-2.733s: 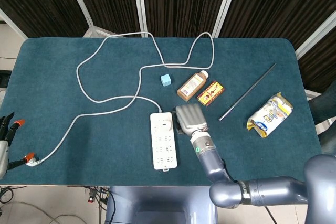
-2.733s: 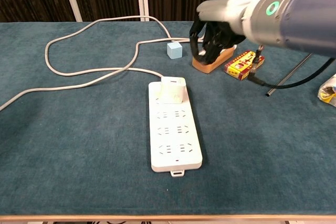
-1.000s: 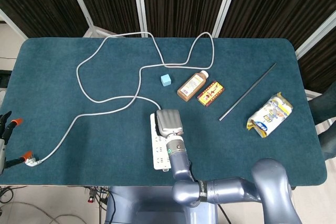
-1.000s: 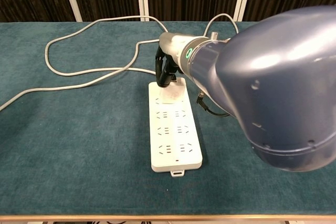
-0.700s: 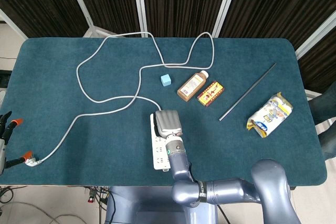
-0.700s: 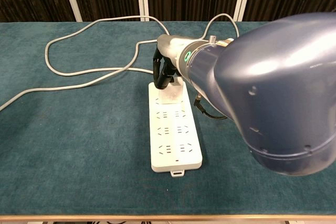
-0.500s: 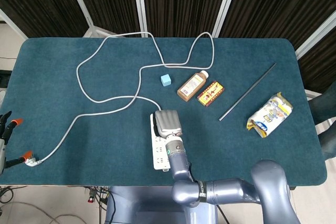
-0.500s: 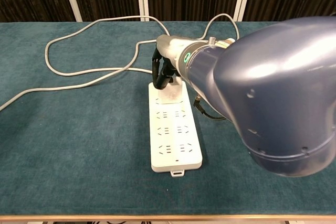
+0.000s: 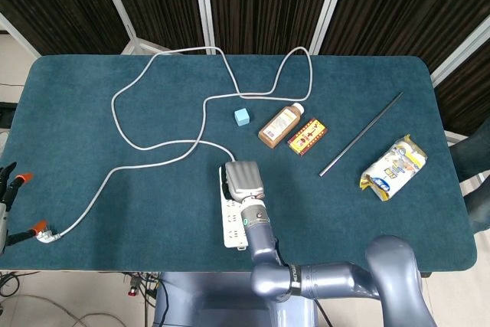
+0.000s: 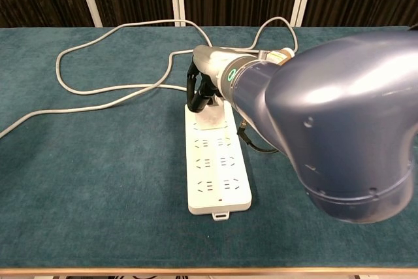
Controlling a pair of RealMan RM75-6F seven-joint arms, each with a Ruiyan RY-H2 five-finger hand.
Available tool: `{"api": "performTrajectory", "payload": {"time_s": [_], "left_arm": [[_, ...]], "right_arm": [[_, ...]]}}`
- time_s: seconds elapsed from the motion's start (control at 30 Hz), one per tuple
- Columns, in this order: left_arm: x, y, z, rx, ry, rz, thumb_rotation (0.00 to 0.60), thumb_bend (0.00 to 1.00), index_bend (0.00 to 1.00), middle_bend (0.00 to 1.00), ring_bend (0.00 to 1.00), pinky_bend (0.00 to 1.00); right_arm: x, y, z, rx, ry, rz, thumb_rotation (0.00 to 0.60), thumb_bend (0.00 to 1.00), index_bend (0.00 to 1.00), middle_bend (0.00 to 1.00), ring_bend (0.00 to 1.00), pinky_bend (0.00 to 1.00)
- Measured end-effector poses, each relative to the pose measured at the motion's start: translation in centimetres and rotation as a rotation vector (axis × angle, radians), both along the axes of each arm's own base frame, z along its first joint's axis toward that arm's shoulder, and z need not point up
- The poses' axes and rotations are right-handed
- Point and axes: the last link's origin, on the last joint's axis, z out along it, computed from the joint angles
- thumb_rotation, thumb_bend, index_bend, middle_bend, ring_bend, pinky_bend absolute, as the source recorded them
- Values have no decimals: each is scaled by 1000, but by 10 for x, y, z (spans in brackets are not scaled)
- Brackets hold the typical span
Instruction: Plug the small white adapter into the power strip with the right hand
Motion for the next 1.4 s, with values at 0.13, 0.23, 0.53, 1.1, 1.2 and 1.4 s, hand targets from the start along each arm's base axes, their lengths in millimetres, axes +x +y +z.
{"api": "performTrajectory", "payload": {"time_s": [0.13, 0.23, 0.53, 1.1, 1.2, 1.4], "left_arm": [[0, 0, 0, -1, 0, 2, 600, 92, 210, 0, 0, 0], [0, 0, 0, -3, 0, 1, 600, 92, 210, 0, 0, 0], [0, 0, 0, 0, 1, 1, 600, 92, 211, 0, 0, 0], [-1, 0, 3, 15, -3, 5, 600, 92, 210, 0, 0, 0], [-1, -1, 4, 20, -3, 4, 600, 92, 210, 0, 0, 0], [0, -1, 3, 17, -1, 2, 600, 92, 210, 0, 0, 0]], "right_arm": [[-2, 0, -2, 1, 4, -2, 600, 590, 1000, 816, 875, 1000], [-2, 0, -2, -3, 5, 0, 600, 590, 1000, 816, 875, 1000], [-7, -1, -5, 0, 12, -6, 600, 590, 1000, 816, 875, 1000], [11, -7, 23, -51, -45, 23, 600, 590, 1000, 816, 875, 1000], [19, -12, 40, -81, -81, 26, 600, 590, 1000, 816, 875, 1000], [23, -22, 80, -143, -132, 27, 600, 590, 831, 763, 759, 981]]}}
